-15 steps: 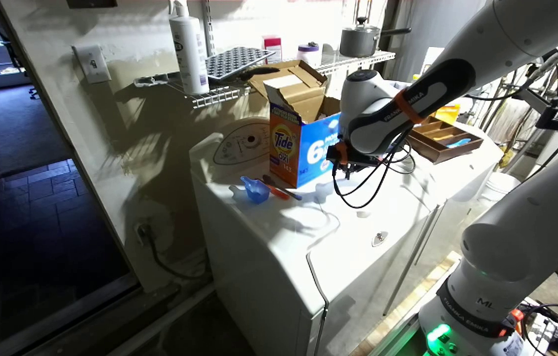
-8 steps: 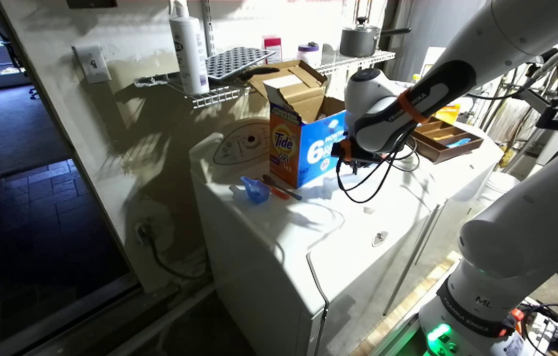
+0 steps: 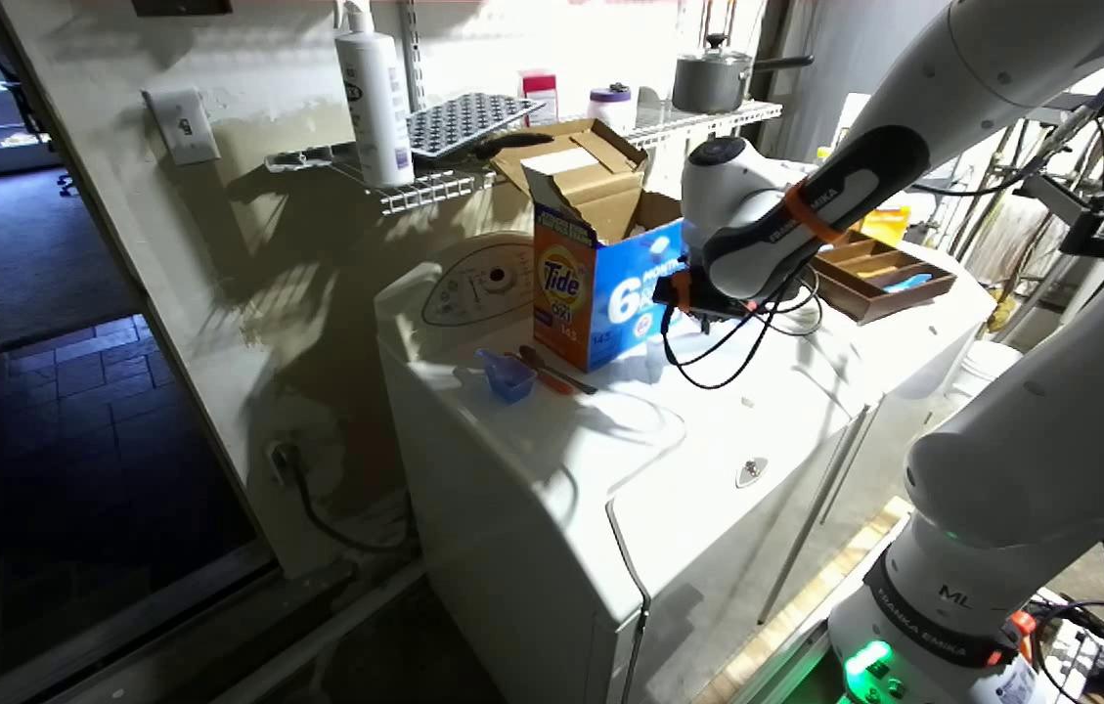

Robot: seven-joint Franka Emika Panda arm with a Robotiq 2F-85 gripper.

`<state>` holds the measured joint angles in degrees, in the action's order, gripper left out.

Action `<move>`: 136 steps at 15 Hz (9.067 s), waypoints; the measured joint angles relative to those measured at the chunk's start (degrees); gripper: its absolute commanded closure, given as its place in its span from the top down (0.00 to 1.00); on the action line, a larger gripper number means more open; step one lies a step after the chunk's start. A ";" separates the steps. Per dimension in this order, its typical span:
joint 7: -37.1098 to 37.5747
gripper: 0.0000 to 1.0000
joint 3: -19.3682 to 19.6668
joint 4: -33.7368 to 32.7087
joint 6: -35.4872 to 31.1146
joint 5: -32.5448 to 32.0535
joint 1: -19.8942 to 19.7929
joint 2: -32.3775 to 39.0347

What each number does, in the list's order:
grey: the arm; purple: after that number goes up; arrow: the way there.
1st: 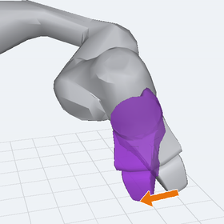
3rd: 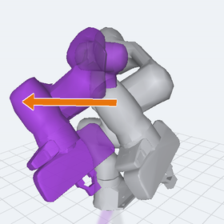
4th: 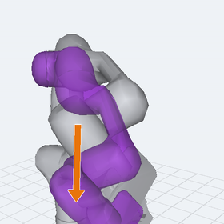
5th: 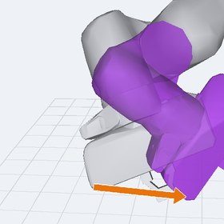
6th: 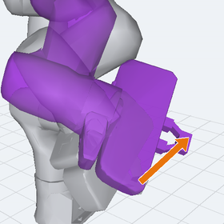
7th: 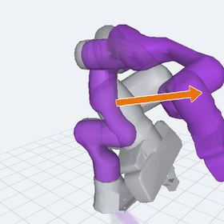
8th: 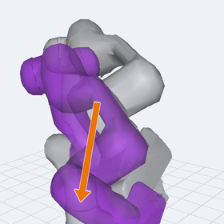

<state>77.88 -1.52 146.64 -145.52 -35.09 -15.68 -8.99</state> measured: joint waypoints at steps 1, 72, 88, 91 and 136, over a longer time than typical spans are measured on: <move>1.14 0.00 0.23 -0.54 -0.28 -0.99 0.03 0.60; -12.46 1.00 8.15 -0.71 15.61 7.69 5.72 -0.87; -14.23 0.54 9.37 5.26 2.09 8.96 2.20 1.42; -14.50 0.31 9.52 5.25 -0.01 8.96 2.17 2.55; 15.50 0.98 12.88 -8.19 -17.91 -20.82 2.41 12.55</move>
<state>93.38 11.36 138.45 -163.43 -55.92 -13.27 3.55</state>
